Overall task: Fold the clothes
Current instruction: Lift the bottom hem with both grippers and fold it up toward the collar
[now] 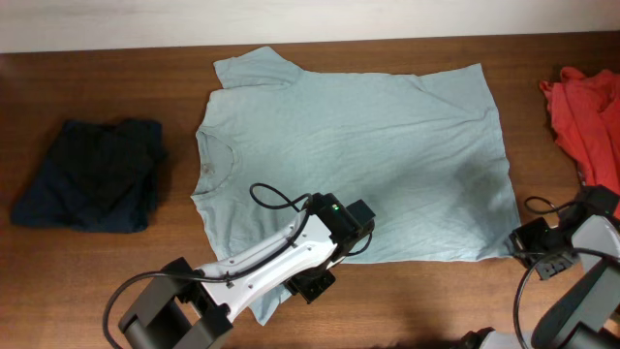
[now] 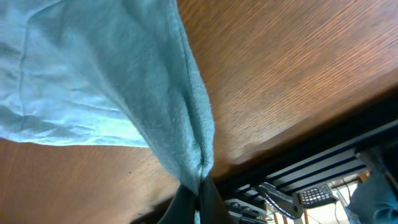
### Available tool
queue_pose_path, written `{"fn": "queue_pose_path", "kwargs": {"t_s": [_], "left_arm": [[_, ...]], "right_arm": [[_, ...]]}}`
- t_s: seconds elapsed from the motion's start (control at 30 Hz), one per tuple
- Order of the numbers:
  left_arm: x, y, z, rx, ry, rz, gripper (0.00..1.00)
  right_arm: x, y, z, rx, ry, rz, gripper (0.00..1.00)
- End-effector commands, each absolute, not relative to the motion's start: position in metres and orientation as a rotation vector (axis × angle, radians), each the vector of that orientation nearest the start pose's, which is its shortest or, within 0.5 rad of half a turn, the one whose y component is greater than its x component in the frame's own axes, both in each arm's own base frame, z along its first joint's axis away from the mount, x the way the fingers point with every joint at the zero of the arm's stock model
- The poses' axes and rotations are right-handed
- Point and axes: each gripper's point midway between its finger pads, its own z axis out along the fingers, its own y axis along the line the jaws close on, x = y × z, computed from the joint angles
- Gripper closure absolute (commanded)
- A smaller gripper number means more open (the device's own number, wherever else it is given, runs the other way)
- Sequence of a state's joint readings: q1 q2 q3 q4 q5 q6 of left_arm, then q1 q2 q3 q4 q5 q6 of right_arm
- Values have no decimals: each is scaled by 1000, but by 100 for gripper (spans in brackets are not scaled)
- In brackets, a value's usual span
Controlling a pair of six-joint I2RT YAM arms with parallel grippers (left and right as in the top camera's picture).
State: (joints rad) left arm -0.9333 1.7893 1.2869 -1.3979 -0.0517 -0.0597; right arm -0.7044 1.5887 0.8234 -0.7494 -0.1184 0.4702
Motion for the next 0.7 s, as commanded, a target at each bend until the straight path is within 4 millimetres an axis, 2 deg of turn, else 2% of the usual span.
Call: {"fn": "queue_pose_path", "kwargs": {"t_s": [0.0,0.17,0.33,0.4,0.53,0.67], "left_arm": [[156,-184,81,1457,3031,379,100],[150,-175,87,1472,3056,419,100],[151,-170,93,1440,3050,448,100],[156,-166,97,1434,3015,491,100],[183,-150,107,1249,2947,630,100],[204,-143,105,1089,2971,595,100]], "right_arm": [[220,-154,36,1612,2503,201,96],[216,-150,67,1568,2445,181,96],[214,-151,88,1523,2386,147,96],[216,-153,97,1499,2355,139,96],[226,-158,108,1496,2295,152,96],[241,-158,115,1455,2249,217,96]]}}
